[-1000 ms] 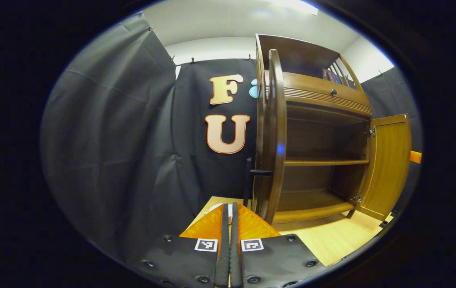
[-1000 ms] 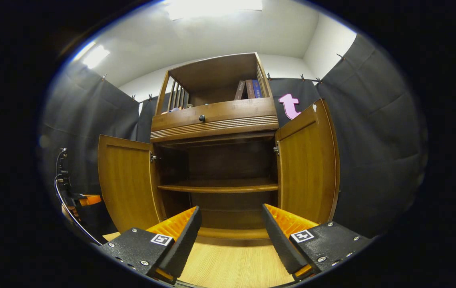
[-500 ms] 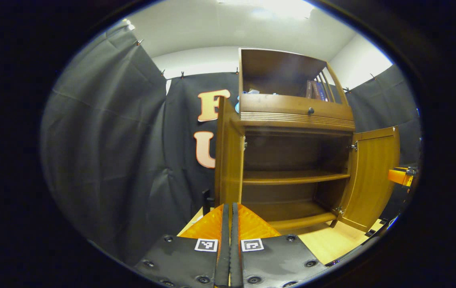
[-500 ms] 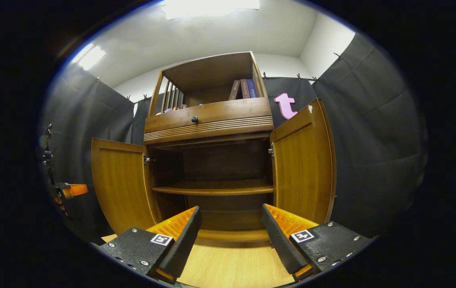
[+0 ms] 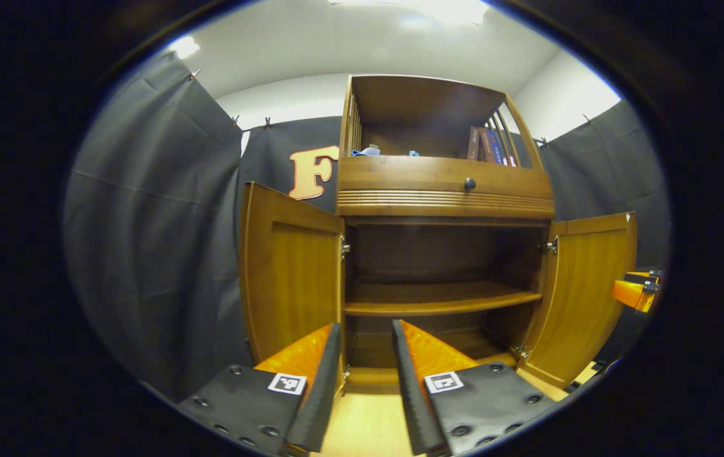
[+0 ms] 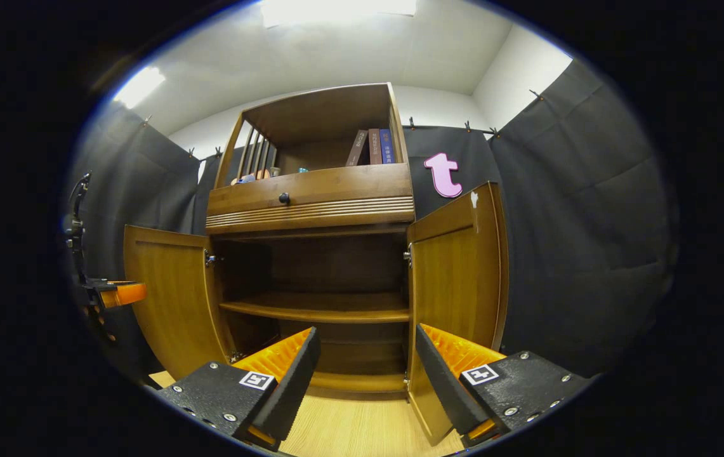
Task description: Open the right door of the double-door shoe cabinet with the right hand, and open the left door with the left hand.
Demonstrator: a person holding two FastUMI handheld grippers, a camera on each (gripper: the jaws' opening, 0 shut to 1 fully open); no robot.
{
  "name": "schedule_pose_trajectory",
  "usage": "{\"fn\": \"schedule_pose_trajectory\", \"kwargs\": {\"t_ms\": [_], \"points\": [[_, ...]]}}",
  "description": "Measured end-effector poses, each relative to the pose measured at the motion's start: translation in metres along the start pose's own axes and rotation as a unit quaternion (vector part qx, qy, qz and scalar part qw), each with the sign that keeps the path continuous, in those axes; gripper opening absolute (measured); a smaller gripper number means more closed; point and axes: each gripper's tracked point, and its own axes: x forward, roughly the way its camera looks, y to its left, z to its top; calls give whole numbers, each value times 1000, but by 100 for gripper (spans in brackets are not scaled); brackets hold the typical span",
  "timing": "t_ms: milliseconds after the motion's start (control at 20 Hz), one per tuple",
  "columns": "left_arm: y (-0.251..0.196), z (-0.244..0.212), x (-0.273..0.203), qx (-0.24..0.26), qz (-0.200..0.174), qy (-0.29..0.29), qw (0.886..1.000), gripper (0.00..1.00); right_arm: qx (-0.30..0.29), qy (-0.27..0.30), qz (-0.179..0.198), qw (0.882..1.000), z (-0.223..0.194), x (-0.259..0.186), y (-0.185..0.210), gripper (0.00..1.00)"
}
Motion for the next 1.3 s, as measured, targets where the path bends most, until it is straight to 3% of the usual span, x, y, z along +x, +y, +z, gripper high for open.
{"fn": "schedule_pose_trajectory", "kwargs": {"t_ms": [150,350,550,1300], "points": [[5,17,12,2,7,-16,1000,99,1,-9,2,1000,13,22,-4,92],[14,28,22,23,26,-31,999,98,-14,-23,-9,1000,21,36,-9,92],[13,19,31,15,17,-13,1000,99,-25,-13,-16,999,17,47,-6,92],[37,21,27,13,24,-28,999,98,-36,-10,-33,999,12,26,-21,92]]}}
